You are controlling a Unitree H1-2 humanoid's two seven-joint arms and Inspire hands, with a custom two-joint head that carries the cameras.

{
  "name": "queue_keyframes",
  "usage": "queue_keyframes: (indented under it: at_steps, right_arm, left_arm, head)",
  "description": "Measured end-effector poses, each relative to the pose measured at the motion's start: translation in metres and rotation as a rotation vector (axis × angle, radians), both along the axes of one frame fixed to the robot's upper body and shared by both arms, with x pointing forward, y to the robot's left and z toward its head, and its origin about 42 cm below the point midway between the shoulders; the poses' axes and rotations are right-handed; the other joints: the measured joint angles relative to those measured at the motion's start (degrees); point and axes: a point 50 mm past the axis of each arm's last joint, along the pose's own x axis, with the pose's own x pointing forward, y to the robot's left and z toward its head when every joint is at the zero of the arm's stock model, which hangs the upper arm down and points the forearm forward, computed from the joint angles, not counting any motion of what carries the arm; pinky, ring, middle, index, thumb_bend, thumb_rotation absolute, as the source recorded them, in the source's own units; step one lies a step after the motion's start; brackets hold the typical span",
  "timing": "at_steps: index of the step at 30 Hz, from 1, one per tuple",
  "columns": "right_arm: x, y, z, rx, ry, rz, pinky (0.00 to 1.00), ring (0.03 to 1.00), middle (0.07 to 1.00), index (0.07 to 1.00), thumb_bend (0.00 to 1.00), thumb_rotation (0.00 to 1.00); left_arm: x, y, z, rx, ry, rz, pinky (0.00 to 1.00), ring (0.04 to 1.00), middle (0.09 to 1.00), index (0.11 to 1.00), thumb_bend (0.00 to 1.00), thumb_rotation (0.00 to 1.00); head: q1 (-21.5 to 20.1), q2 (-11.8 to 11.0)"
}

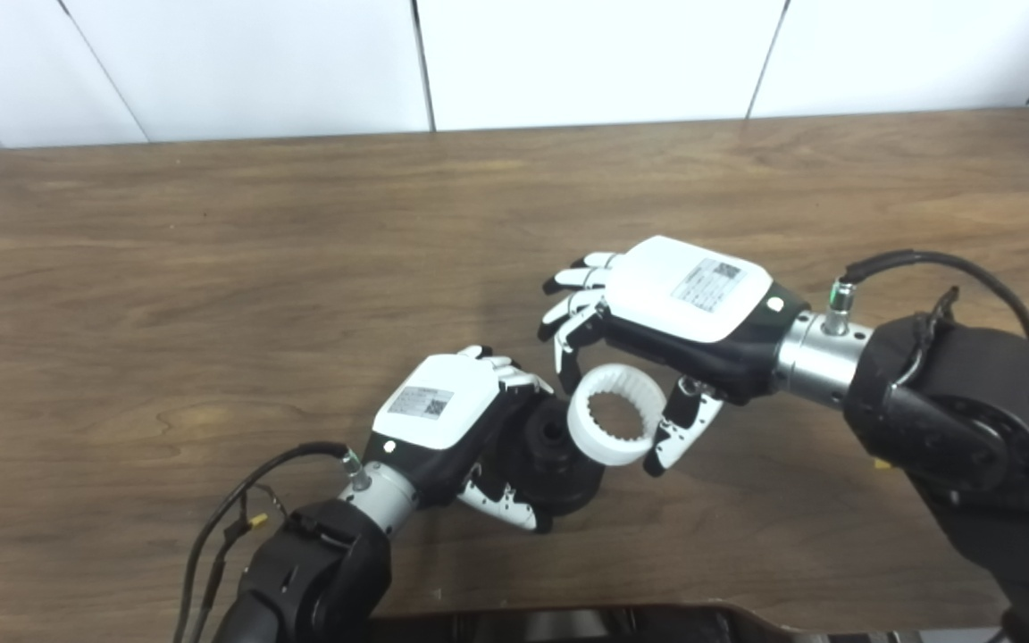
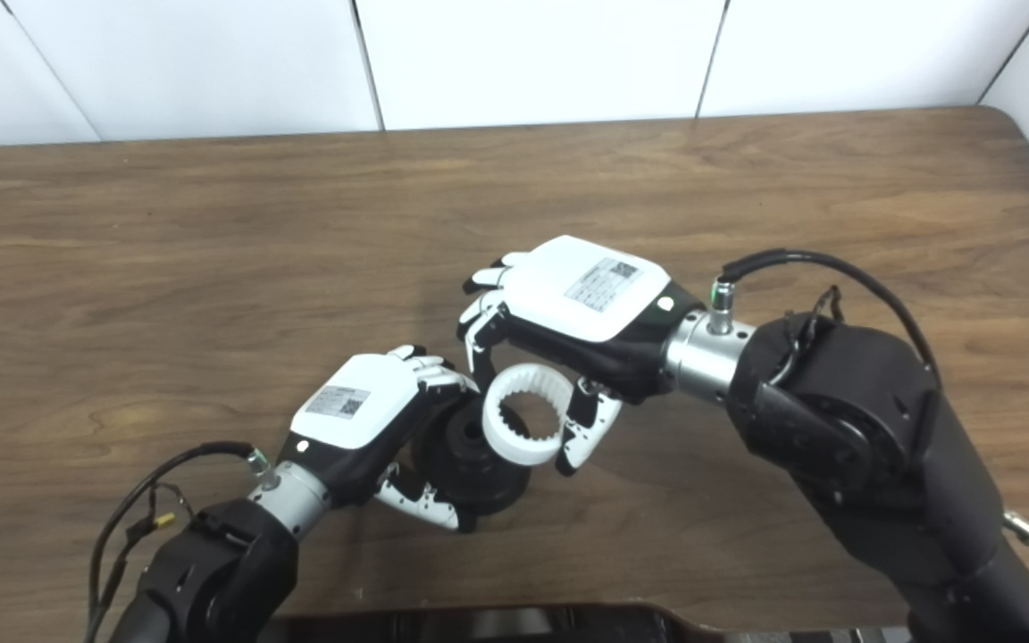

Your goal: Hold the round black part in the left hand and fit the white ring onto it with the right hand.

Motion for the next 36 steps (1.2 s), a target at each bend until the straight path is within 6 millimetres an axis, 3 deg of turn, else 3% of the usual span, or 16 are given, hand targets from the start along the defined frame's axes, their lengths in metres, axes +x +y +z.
queue_keyframes:
  at_steps: [19, 36]
  right_arm:
    - [0.002, 0.020, -0.027, 0.025, 0.040, 0.004, 0.99, 0.927, 0.808, 0.482, 0.53, 0.14]
    - [0.013, 0.023, -0.041, 0.035, 0.029, -0.004, 0.96, 0.927, 0.819, 0.482, 0.53, 0.14]
  left_arm:
    - [0.002, -0.003, 0.000, -0.004, 0.006, -0.001, 0.95, 0.865, 0.777, 0.481, 0.53, 0.06]
    - [0.002, -0.004, 0.001, -0.001, 0.005, -0.001, 0.93, 0.862, 0.773, 0.481, 0.53, 0.06]
  head:
    - [0.18, 0.26]
    - [0.09, 0.35]
